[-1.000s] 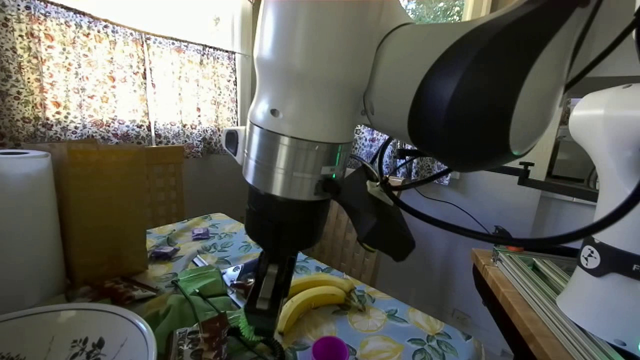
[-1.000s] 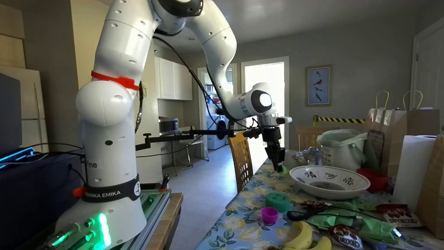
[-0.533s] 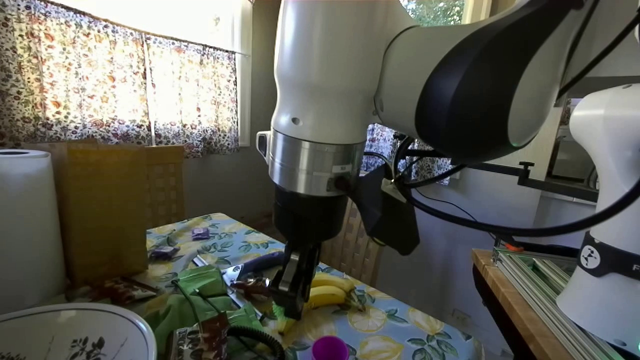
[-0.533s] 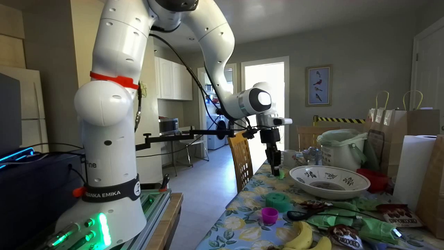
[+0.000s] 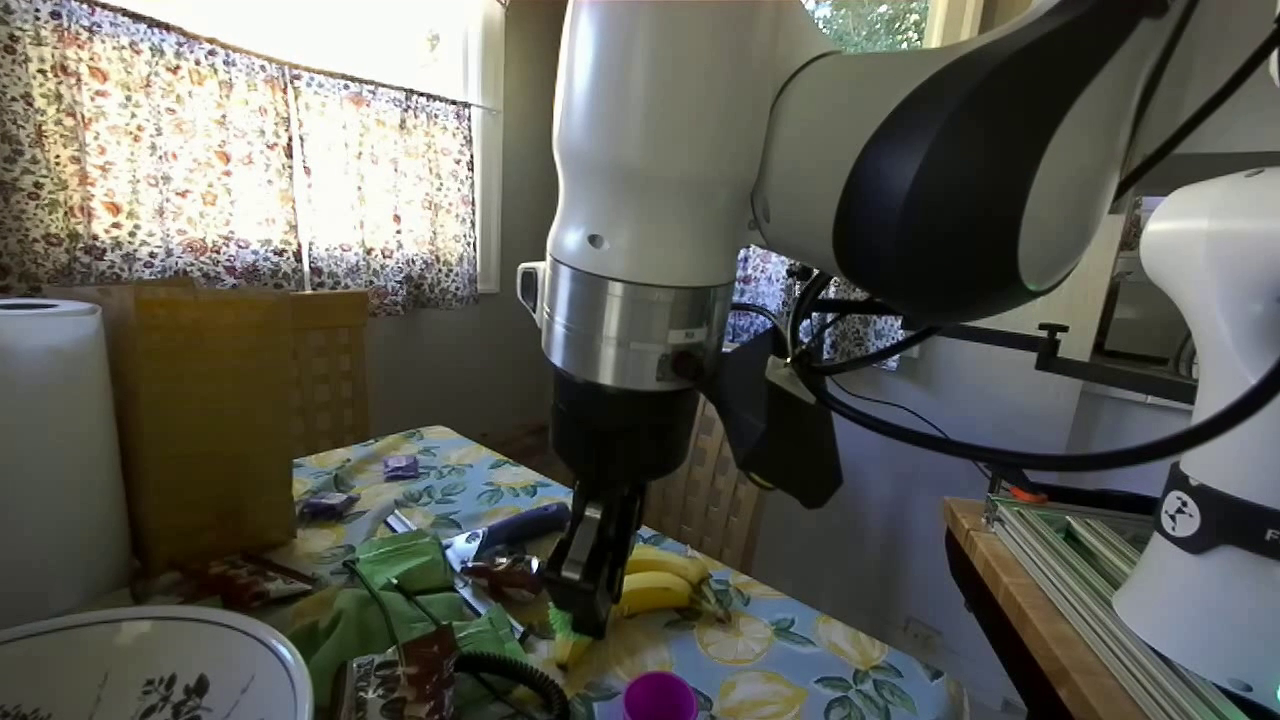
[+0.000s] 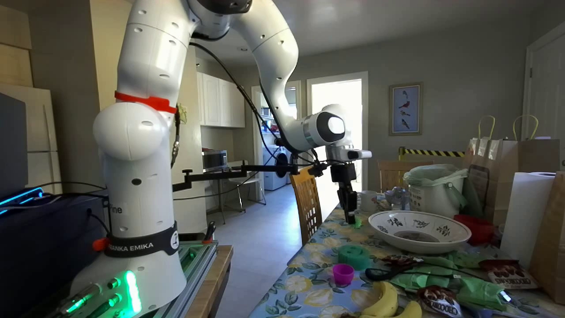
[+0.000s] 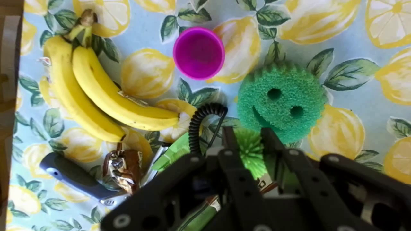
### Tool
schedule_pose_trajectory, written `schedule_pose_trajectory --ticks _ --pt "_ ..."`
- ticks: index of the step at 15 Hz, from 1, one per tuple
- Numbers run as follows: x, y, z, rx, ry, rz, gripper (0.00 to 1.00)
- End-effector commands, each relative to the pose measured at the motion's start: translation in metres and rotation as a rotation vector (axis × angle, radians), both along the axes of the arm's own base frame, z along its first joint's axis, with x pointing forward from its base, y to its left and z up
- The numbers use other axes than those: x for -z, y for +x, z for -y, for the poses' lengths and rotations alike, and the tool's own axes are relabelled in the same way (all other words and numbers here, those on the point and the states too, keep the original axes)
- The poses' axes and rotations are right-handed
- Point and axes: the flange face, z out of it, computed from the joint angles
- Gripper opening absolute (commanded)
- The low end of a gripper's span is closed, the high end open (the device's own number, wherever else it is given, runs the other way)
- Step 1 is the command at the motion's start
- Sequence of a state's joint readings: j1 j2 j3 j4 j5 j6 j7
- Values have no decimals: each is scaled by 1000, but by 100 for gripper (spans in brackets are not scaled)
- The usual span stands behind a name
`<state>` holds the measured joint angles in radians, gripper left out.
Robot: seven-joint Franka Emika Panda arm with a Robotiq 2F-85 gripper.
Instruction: Put the small green bowl into the purple cup
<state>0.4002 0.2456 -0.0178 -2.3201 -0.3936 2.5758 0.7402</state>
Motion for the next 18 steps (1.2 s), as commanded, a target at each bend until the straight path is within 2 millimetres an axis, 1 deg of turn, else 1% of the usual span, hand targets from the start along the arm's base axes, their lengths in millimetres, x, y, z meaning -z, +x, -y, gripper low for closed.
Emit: schedule_pose_trajectory --ticks 1,6,8,11,15,18 --pt "-3 -3 9 -37 -18 3 6" --pt "1 -8 29 -43 -33 -29 6" --pt "6 -14 39 -36 -37 -43 6" --pt "16 -29 52 -37 -51 -72 6" --pt "27 -47 60 -60 -75 -96 6" --pt "38 -54 62 -86 -95 -102 6"
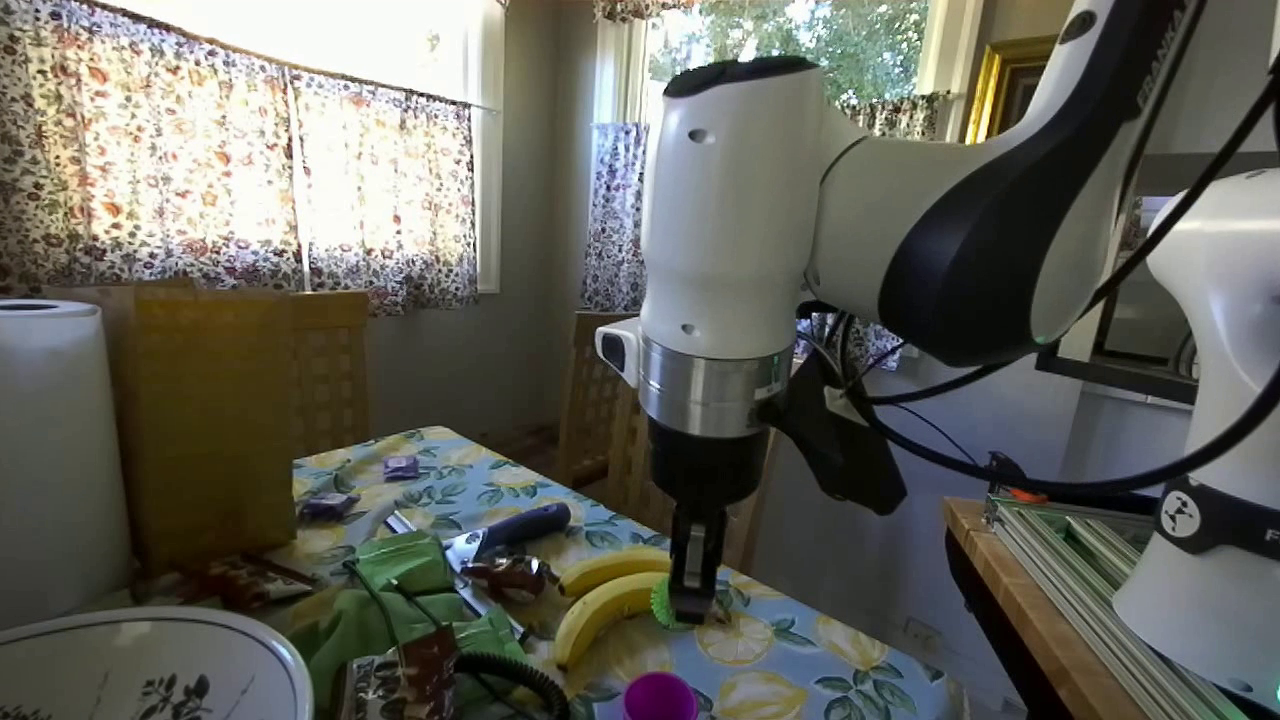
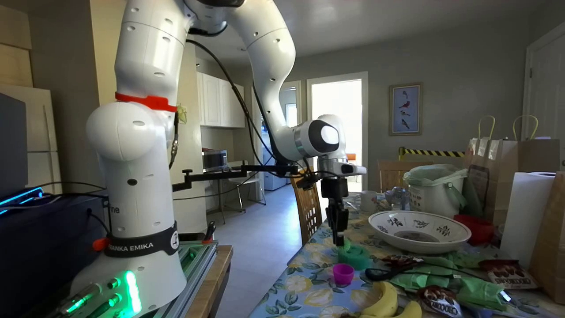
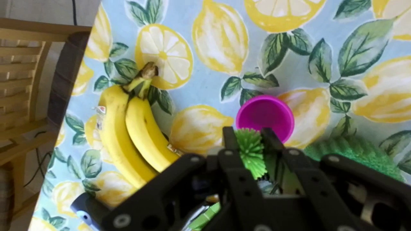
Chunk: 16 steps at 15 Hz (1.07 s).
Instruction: Put the small green bowl into the purple cup
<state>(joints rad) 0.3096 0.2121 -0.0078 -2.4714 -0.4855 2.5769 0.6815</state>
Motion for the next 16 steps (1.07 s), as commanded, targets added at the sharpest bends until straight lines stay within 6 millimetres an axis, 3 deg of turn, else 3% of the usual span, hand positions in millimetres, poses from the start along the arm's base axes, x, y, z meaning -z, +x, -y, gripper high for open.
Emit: schedule_pose_trajectory --ticks 1,16 --pt "5 -15 7 -41 -17 6 6" --pt "29 -13 -4 -117 27 44 6"
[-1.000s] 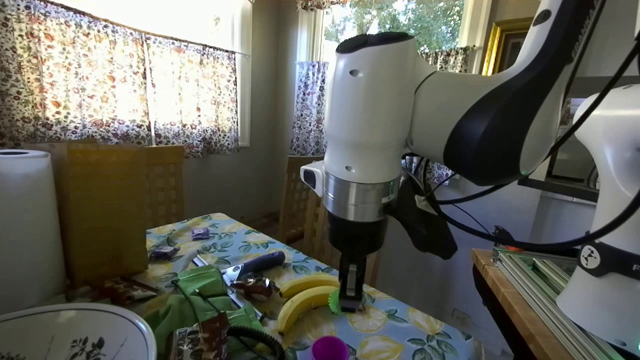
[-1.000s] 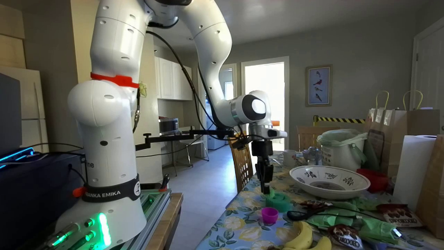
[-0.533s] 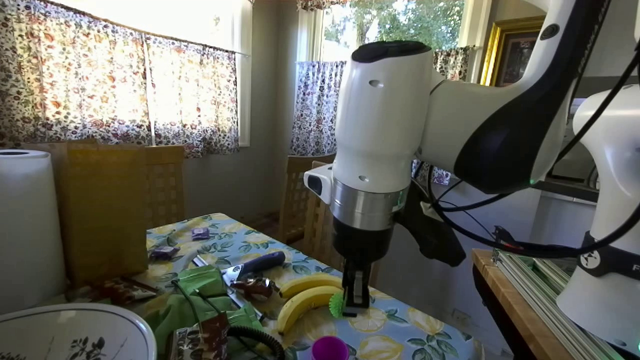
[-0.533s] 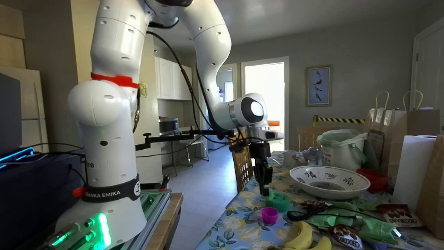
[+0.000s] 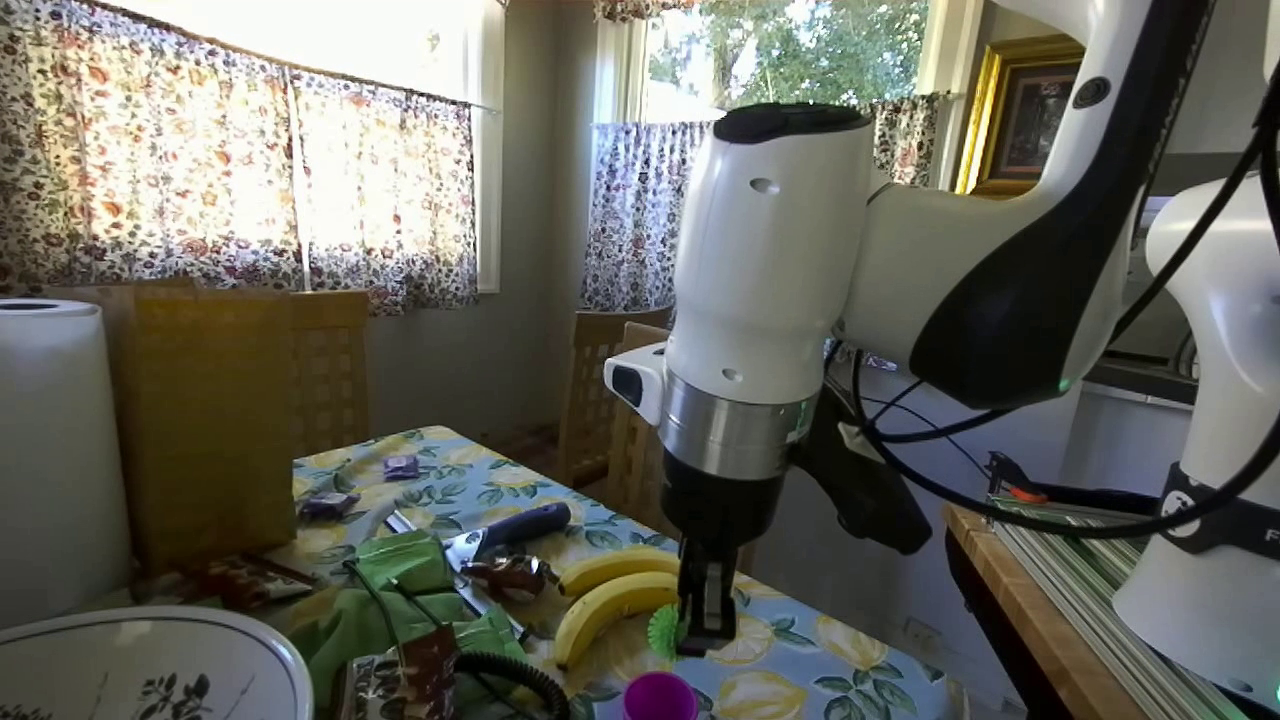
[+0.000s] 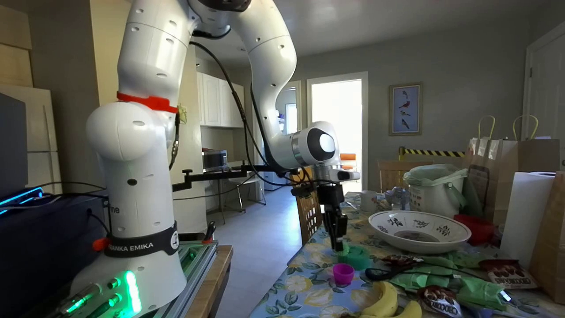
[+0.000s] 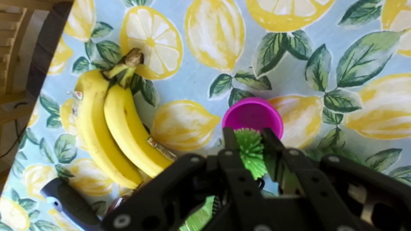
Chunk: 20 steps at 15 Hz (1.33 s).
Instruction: Put the small green bowl into the purple cup
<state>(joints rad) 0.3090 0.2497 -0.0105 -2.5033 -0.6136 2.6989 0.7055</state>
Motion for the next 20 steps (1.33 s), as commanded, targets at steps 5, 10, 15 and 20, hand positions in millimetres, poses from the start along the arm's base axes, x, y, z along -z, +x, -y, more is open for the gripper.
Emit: schedule_pose_trajectory --ticks 5,10,15,20 --pt "24 1 4 10 30 2 6" --pt "34 6 10 31 55 7 6" --pt "39 10 13 40 71 15 6" --pt "44 15 13 45 87 20 6"
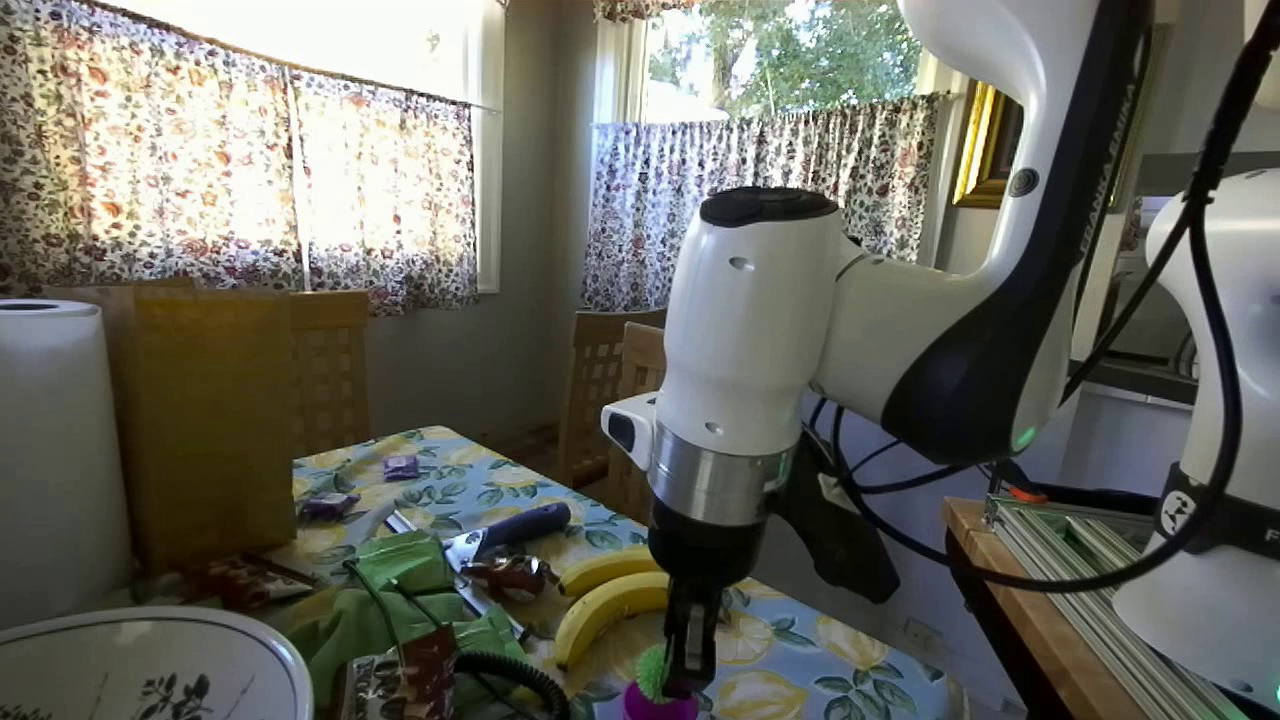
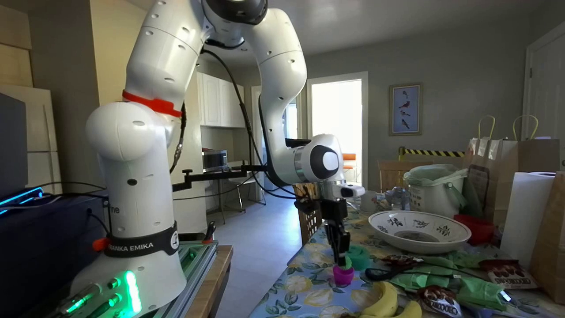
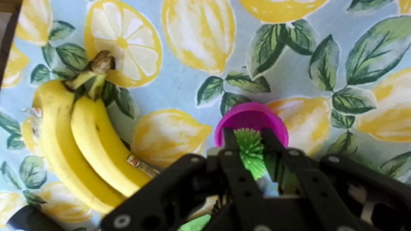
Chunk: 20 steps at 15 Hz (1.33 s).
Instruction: Put the small green bowl into the purple cup
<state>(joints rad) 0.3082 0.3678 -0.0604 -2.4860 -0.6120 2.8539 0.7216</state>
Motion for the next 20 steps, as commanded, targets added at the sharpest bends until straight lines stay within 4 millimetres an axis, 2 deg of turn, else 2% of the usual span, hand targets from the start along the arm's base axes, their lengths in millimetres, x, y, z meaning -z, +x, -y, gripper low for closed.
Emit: schedule_pose_trajectory --ticks 1,2,3,8,10,13,20 --pt "7 9 0 9 21 6 6" --pt "9 9 0 4 22 -1 50" --pt "10 9 -1 6 25 -1 51" --pt "7 8 -4 3 53 -9 87" --pt "-5 6 -1 1 77 -16 99" --pt "-28 8 5 22 126 -12 100" --pt "-96 31 27 119 219 3 100"
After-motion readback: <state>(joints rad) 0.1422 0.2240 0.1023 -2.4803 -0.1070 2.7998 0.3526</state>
